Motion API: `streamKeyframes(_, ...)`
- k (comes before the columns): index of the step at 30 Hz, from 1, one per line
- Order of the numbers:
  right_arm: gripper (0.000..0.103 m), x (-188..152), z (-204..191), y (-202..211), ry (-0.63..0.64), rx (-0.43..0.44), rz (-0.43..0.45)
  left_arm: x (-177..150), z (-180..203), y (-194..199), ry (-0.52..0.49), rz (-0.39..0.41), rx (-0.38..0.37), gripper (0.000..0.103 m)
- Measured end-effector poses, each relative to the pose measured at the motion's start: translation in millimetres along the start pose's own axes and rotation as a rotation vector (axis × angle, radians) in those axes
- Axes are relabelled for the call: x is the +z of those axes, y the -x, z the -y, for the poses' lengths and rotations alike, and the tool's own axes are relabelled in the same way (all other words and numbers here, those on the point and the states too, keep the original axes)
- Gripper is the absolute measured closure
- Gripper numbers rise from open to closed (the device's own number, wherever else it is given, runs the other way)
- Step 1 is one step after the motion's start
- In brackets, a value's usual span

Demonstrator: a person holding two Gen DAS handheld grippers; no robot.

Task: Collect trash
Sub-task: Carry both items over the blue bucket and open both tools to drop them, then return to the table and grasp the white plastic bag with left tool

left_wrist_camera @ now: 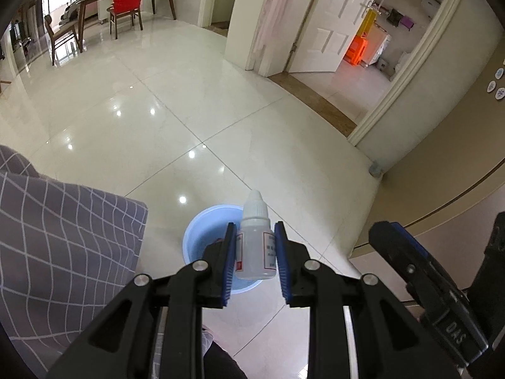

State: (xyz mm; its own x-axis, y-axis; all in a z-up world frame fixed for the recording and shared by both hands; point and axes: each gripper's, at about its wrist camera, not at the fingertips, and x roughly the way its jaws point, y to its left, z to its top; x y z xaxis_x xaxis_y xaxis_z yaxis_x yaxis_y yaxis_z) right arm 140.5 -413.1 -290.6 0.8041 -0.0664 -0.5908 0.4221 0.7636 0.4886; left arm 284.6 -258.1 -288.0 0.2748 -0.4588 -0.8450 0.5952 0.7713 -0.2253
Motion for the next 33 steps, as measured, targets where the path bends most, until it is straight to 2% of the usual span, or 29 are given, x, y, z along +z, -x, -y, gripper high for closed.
streamKeyframes(4, 0.030, 4.4, 4.2, 16.0, -0.007, -0.026, 0.053, 5.1, 7.9, 2.9, -0.020, 0.013, -0.005, 0.079)
streamKeyframes(6, 0.029, 6.0, 7.7, 21.7, -0.017, -0.035, 0.075, 11.5, 14.1, 6.3, -0.026, 0.034, 0.019, 0.076)
streamKeyframes(7, 0.029, 6.6, 8.2, 24.6, -0.022, -0.037, 0.085, 13.9, 15.9, 6.3, -0.026, 0.035, 0.029, 0.048)
streamKeyframes(8, 0.029, 7.1, 8.9, 27.0, -0.026, -0.040, 0.090, 16.8, 16.9, 7.9, -0.022, 0.032, 0.041, 0.026)
streamKeyframes(16, 0.029, 4.2, 5.7, 36.8, -0.026, -0.029, 0.083, 11.6, 4.5, 35.4, 0.028, 0.081, 0.047, 0.025)
streamKeyframes(23, 0.029, -4.8, -31.0, 44.2, 0.036, 0.035, 0.040, -17.0, -19.6, 81.9, 0.057, 0.120, 0.111, 0.025)
streamKeyframes(30, 0.028, -19.3, -100.8, 48.0, 0.145, 0.148, -0.014, -49.2, -68.1, 155.3, 0.103, 0.193, 0.234, 0.025)
streamKeyframes(33, 0.028, -28.8, -137.2, 51.1, 0.202, 0.205, -0.037, -61.7, -90.4, 190.2, 0.095, 0.240, 0.341, 0.025)
